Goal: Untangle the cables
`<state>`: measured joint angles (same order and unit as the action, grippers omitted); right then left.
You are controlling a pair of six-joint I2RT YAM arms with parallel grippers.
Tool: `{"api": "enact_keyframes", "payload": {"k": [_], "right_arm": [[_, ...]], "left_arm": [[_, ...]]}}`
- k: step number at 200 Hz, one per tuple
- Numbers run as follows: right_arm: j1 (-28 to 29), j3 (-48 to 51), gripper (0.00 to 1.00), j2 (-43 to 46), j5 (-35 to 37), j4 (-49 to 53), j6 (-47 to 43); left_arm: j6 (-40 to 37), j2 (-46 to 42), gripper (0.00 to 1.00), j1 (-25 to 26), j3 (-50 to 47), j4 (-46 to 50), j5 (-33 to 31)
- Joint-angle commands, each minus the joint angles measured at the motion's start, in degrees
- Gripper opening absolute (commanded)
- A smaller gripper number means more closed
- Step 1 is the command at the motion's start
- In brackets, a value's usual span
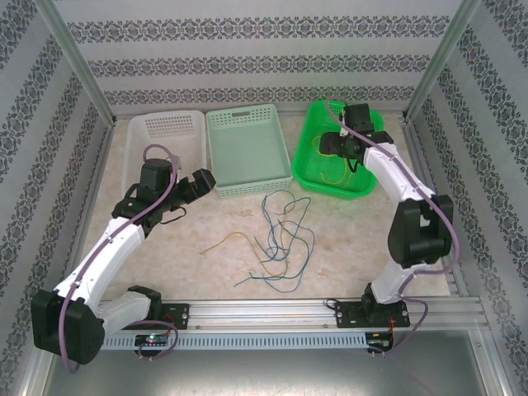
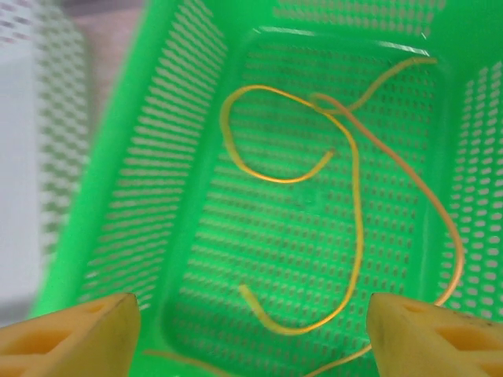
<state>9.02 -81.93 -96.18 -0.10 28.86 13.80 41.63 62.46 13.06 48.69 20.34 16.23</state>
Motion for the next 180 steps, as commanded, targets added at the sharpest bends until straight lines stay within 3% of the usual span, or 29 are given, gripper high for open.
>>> {"api": "enact_keyframes", "payload": {"k": [1,83,123,180], "right_arm": [[2.53,3.14,0.76,7.85,-3.13,-1.06,0.93],[12.17,32.0,0.73,25.59,-7.78,-2.01,14.4],[22.09,41.48,0.71,33.46,-2.62,-2.01,21.09],[29.64,48.26,0.63,35.68,0.27,-1.66,29.05]], "left_arm": [[-3.79,1.81,1.0,1.16,1.69,2.6,0.39],[-7.79,7.81,1.0,6.86,4.3,2.36,1.16],[-8.05,9.77,1.0,7.24,3.94,0.59,2.98],[-8.93,11.58,1.0,7.53,4.21,0.58,4.26]]}}
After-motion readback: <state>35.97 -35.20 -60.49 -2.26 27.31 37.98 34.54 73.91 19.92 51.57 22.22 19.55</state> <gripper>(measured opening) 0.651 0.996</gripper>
